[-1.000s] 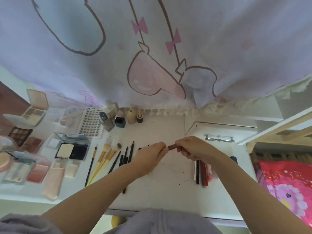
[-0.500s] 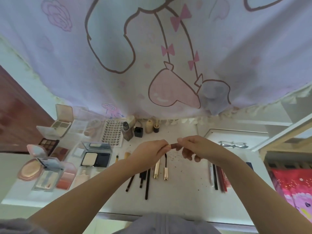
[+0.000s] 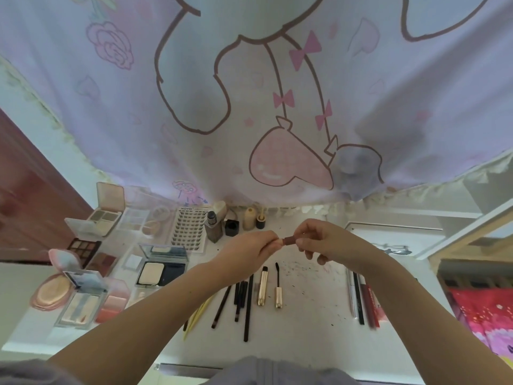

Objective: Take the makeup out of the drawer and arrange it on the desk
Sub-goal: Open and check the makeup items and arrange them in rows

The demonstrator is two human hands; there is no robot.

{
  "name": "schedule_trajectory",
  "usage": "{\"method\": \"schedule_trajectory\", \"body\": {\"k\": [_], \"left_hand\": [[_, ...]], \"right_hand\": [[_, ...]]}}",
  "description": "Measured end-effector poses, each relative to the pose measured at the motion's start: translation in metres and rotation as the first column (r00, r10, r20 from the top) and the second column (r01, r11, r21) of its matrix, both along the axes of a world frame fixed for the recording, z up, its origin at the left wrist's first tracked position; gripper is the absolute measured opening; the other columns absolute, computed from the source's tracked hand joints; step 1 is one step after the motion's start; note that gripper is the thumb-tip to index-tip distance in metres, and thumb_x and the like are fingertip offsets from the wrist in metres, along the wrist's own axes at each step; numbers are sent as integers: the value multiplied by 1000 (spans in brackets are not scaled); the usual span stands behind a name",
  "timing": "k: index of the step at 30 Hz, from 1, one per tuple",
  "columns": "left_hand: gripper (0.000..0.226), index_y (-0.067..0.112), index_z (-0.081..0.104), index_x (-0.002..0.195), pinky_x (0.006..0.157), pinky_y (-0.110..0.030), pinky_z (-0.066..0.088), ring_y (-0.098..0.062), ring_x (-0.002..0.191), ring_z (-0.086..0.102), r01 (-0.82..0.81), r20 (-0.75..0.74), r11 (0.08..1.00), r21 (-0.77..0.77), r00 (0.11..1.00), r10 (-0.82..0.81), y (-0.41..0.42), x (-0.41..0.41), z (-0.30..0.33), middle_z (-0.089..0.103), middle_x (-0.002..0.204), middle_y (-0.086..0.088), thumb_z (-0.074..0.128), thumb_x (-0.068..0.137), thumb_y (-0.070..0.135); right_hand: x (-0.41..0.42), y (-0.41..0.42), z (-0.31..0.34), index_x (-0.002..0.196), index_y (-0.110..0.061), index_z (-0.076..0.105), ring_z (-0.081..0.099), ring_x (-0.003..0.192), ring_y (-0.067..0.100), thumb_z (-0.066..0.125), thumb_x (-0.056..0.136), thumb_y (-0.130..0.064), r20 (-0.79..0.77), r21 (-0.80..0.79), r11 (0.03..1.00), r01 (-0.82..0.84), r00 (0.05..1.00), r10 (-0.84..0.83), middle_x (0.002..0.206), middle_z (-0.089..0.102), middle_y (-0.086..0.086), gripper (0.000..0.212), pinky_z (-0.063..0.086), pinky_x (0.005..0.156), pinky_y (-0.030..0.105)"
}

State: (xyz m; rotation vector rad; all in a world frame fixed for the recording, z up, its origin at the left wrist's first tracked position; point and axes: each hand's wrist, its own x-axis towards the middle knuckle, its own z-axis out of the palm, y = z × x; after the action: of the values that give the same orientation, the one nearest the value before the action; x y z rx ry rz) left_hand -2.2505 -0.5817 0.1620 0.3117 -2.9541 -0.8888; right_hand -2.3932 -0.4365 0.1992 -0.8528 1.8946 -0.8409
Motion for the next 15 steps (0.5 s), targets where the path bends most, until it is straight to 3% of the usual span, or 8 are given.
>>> {"method": "schedule_trajectory", "body": {"k": [2,4,8,12,15], "left_hand": [[26,22,55,104,59,-20,38,-3,61,44,7,-2,1000,-4,1000,-7,0,-1,1,48,72,11,35,99,39],[27,23,55,105,60,-20,39,-3,61,44,14,-3,1000,-5,1000,-14,1,-2,2,48,71,12,35,99,39],[28,23,54,108,57,-16,36,-1,60,43,19,6,1000,-23,1000,-19,2,-4,2,46,70,13,34,99,40],[29,23,54,108,58,-17,36,-1,61,43,29,14,999,-28,999,-29,4,-5,2,47,72,13,33,99,41],[29,23,54,107,56,-17,35,-2,60,43,13,2,1000,-28,1000,-13,5,-6,1,48,71,12,33,99,42]], "right_hand": [[0,0,1,99,-16,61,56,64,7,53,94,-36,18,51,999,11,1000,-12,75,64,-6,22,44,57,20],[0,1,2,93,-13,64,51,54,5,45,96,-44,-2,88,996,17,1000,-17,62,61,-9,37,41,56,18],[-2,6,1,93,-16,60,52,61,7,51,96,-26,23,23,999,35,999,-35,67,60,-7,14,43,60,20],[1,7,1,94,-11,63,44,44,3,42,98,-41,-44,53,997,59,997,-56,53,53,-10,36,37,52,17],[2,6,0,88,-14,58,43,47,3,44,99,-33,-82,7,997,76,994,-75,59,53,-7,26,37,51,17]]}}
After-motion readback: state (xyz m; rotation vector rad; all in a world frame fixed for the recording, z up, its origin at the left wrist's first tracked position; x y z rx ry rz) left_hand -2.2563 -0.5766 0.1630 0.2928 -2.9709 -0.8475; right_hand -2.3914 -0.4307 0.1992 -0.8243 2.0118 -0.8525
